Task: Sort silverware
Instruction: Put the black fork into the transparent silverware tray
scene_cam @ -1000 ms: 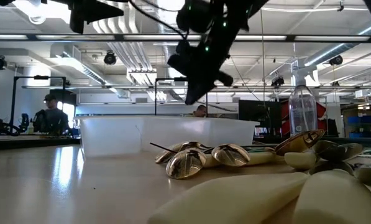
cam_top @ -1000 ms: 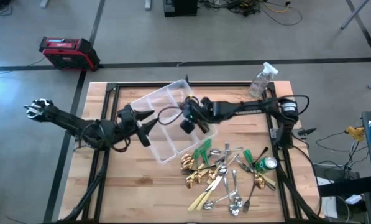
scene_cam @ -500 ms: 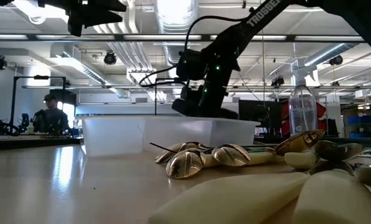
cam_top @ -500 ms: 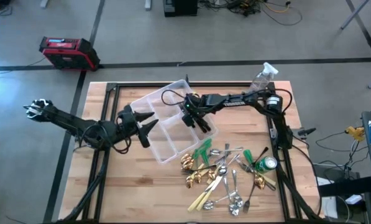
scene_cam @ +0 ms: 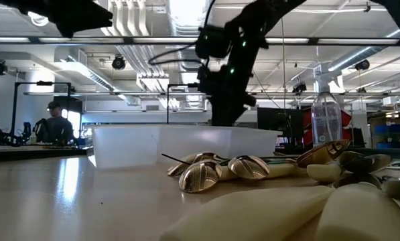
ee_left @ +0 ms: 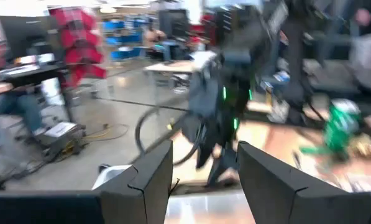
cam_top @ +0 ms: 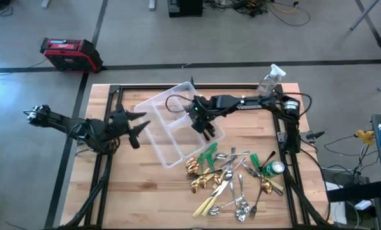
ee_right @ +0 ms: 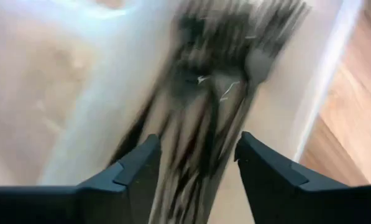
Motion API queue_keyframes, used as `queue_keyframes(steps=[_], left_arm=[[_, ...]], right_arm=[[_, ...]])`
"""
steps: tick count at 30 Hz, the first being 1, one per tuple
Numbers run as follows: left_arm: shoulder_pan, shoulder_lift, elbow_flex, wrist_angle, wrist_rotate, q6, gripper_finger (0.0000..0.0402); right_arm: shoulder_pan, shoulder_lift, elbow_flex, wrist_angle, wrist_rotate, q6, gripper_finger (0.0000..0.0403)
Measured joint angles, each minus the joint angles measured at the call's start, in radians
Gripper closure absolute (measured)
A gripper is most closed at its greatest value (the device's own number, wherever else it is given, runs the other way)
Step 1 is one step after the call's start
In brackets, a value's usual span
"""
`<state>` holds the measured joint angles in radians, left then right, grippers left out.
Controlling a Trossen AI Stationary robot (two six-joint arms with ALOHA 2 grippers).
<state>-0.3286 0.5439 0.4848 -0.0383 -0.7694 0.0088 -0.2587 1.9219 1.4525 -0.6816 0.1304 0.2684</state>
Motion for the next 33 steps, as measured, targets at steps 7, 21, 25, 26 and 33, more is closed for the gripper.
queue_keyframes(steps=[7, 21, 25, 26, 33], left_arm=[[0.0, 0.018, -0.164, 0.205, 0.194, 0.016, 0.0244], [0.0, 0.081, -0.218, 0.481, 0.249, 0.08, 0.0244], [-0.006, 0.086, -0.206, 0.485, 0.323, 0.024, 0.0245], [-0.01, 0.084, -0.203, 0.484, 0.35, 0.013, 0.0245], [-0.056, 0.075, -0.172, 0.484, 0.406, 0.006, 0.0245]], right_arm=[[0.215, -0.104, -0.002, -0.129, -0.017, -0.205, 0.0185], [0.573, 0.045, -0.005, 0.146, -0.056, -0.163, 0.0233], [0.563, 0.075, -0.01, 0.128, -0.066, -0.083, 0.0258], [0.562, 0.075, -0.007, 0.137, -0.07, -0.078, 0.0263], [0.561, 0.108, -0.012, 0.136, -0.079, -0.032, 0.0297]])
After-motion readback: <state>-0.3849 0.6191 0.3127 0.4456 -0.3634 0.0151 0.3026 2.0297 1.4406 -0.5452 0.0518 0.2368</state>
